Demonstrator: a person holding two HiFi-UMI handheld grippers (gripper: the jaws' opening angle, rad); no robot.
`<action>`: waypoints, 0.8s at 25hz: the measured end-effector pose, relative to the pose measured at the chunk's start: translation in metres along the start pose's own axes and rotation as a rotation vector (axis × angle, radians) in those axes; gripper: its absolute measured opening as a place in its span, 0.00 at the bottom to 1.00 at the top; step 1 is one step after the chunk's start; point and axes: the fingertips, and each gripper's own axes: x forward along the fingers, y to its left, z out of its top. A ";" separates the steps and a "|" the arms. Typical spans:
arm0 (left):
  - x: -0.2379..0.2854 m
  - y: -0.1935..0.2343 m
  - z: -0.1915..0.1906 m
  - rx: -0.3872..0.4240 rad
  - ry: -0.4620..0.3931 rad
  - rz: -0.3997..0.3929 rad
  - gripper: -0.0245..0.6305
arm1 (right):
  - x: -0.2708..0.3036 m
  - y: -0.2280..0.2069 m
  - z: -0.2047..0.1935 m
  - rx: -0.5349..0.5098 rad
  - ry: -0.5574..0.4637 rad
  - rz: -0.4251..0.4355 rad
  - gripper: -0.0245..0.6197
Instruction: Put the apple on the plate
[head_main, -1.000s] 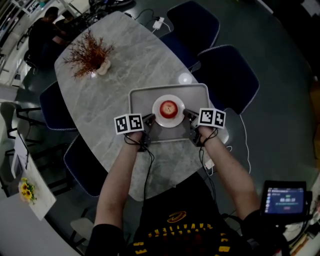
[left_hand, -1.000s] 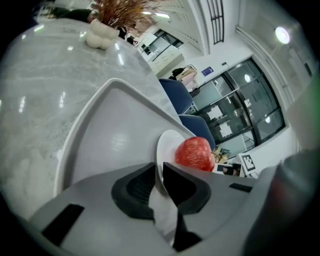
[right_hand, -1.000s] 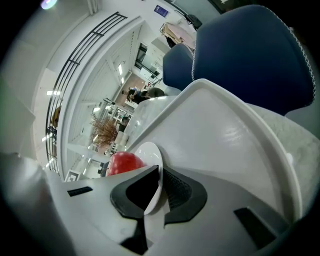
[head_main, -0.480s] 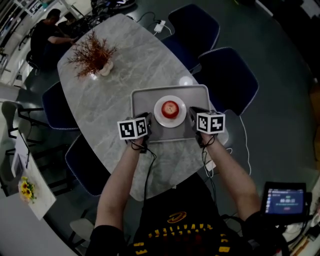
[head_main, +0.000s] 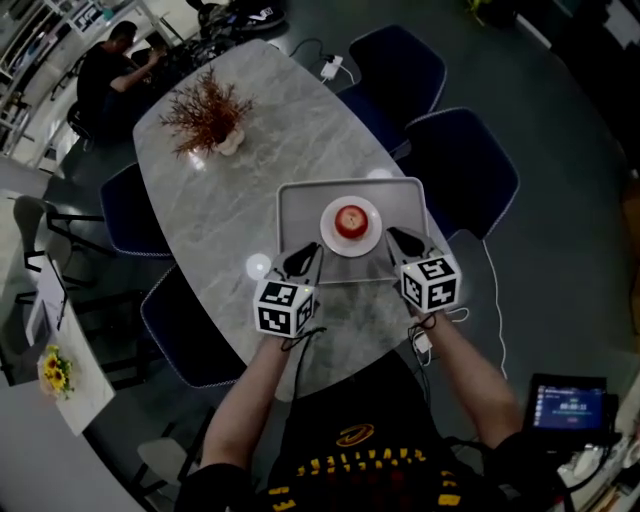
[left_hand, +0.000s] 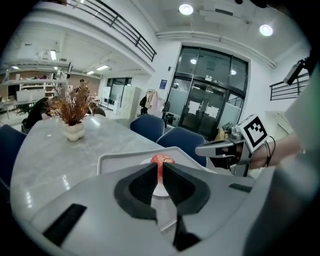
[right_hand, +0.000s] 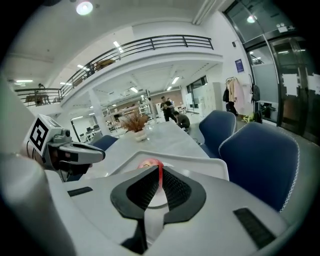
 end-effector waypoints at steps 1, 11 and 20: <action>-0.005 -0.004 0.003 0.012 -0.017 0.002 0.09 | -0.004 0.006 0.003 -0.010 -0.015 0.011 0.08; -0.049 -0.048 0.041 0.083 -0.183 -0.031 0.04 | -0.044 0.055 0.030 -0.030 -0.157 0.098 0.08; -0.089 -0.084 0.074 0.134 -0.294 -0.096 0.04 | -0.089 0.094 0.072 -0.108 -0.296 0.111 0.05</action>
